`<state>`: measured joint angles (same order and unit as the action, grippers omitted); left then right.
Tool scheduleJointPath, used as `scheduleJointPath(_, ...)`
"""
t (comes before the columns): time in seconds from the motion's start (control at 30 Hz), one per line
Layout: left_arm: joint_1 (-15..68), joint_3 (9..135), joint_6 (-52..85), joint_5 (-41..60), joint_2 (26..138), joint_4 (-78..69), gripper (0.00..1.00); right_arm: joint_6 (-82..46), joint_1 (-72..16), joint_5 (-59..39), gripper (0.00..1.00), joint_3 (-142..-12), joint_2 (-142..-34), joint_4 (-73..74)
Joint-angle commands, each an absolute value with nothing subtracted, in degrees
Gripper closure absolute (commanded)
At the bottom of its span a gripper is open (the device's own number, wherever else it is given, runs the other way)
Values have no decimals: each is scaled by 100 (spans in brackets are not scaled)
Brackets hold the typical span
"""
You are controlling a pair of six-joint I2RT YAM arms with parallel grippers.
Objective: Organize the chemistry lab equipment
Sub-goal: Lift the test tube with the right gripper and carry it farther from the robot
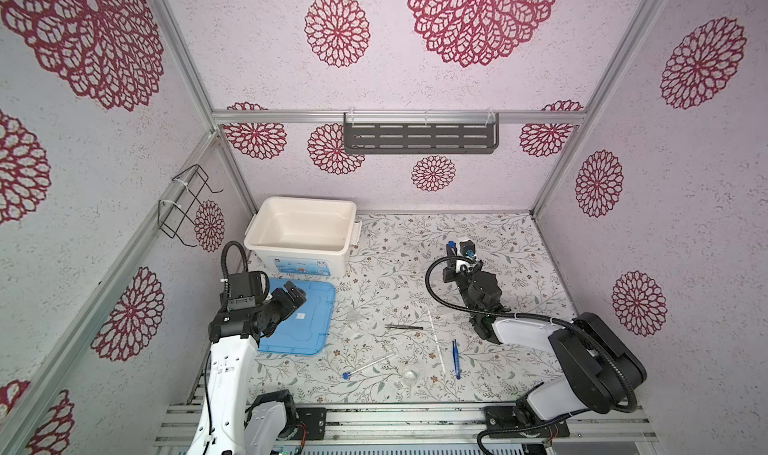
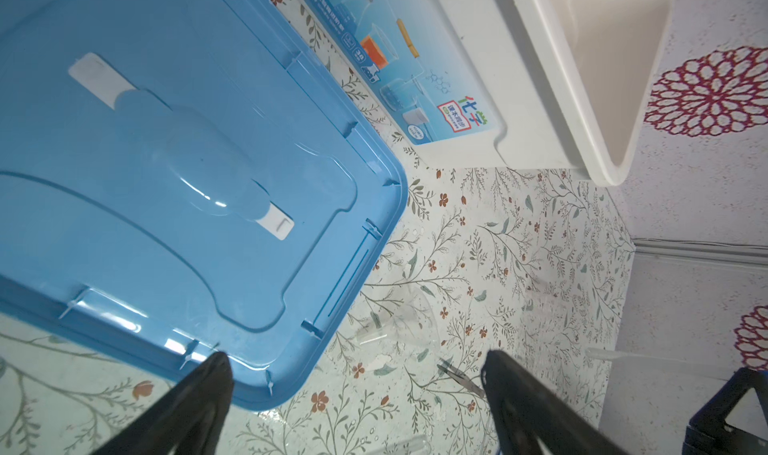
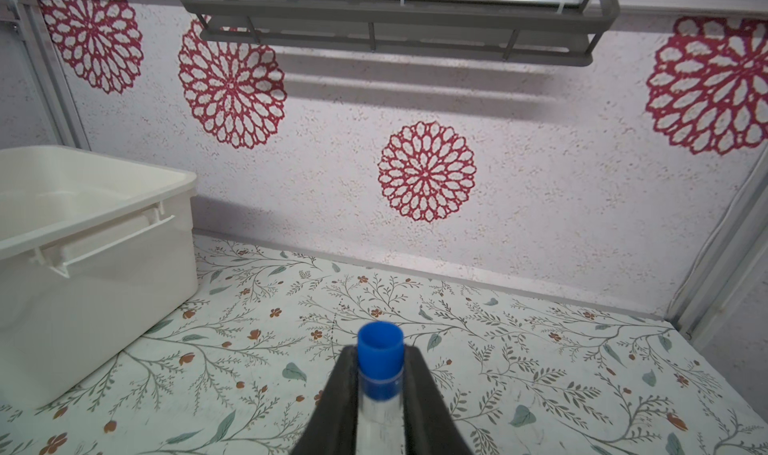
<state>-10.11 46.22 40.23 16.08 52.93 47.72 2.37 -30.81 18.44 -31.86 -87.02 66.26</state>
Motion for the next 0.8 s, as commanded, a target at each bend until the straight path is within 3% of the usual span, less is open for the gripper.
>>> scheduleJointPath(0.0, -990, 4484, 4236, 1781, 5247, 4684, 3, 42, -2992, 2030, 78, -3225, -8847, 7683)
scheduleJointPath(0.33, -986, 4500, 4206, 1769, 5219, 4810, 3, 64, -2808, 1781, 77, -3254, -9707, 8308)
scheduleJointPath(0.77, -986, 4483, 4175, 1776, 5247, 4818, 3, 97, -2752, 1469, 77, -3083, -9656, 8213)
